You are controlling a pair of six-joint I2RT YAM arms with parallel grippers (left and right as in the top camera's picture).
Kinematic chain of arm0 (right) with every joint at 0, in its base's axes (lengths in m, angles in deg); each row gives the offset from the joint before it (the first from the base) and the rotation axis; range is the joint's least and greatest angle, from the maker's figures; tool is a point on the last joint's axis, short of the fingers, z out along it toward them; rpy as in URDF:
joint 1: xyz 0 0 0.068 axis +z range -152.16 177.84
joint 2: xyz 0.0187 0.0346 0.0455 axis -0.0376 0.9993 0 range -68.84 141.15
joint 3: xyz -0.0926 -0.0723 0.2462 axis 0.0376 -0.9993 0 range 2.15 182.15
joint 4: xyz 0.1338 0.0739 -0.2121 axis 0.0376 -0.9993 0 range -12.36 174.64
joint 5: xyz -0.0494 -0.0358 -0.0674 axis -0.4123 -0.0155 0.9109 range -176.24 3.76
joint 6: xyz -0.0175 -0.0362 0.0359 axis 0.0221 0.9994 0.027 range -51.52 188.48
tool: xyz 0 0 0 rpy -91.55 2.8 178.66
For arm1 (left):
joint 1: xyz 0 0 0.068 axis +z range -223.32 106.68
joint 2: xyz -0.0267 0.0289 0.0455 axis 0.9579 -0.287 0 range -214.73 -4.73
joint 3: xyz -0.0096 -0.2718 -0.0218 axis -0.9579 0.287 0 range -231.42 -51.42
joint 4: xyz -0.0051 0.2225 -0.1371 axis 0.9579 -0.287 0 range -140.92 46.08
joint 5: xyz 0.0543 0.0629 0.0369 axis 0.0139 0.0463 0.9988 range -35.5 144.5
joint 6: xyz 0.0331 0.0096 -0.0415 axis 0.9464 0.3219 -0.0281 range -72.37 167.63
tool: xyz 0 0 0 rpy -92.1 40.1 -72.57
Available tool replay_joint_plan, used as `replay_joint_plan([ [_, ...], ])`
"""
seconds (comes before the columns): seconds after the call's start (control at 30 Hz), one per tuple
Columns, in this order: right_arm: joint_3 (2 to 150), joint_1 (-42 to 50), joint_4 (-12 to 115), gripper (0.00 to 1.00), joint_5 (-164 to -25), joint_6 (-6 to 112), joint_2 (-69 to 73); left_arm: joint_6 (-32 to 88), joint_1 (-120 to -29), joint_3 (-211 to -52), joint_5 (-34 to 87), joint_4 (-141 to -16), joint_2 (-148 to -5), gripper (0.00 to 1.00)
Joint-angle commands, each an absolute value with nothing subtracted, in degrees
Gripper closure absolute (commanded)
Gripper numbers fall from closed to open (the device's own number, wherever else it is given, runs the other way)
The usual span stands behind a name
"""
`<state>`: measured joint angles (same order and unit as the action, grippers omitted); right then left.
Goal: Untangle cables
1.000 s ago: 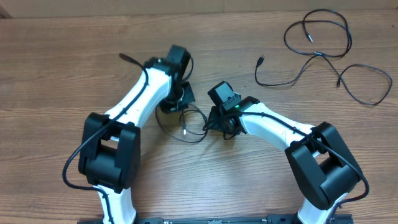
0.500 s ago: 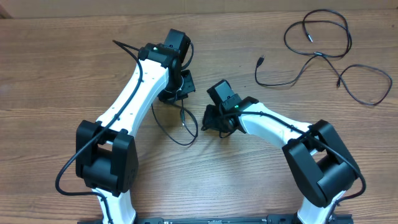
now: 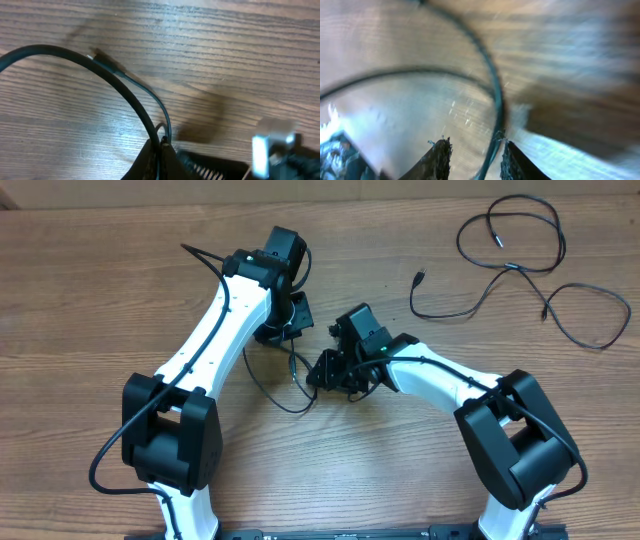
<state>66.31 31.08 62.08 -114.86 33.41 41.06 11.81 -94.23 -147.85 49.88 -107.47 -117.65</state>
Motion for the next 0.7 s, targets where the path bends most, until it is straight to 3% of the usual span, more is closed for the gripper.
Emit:
replay_joint_plan([
  [0.0, 65.85, 31.38, 60.66, 0.66, -118.86, 38.16, 41.54, 12.95, -94.33, -149.0, 48.7, -106.82, -116.58, 0.96],
  [0.3, 65.85, 31.51, 54.65, 0.67, -102.6, 31.07, 41.54, 14.04, -92.98, -156.09, 45.46, -110.45, -115.53, 0.96],
  [0.67, 65.85, 31.19, 54.54, 0.69, -101.64, 30.72, 41.54, 16.38, -92.72, -166.34, 46.16, -120.22, -109.1, 0.96],
])
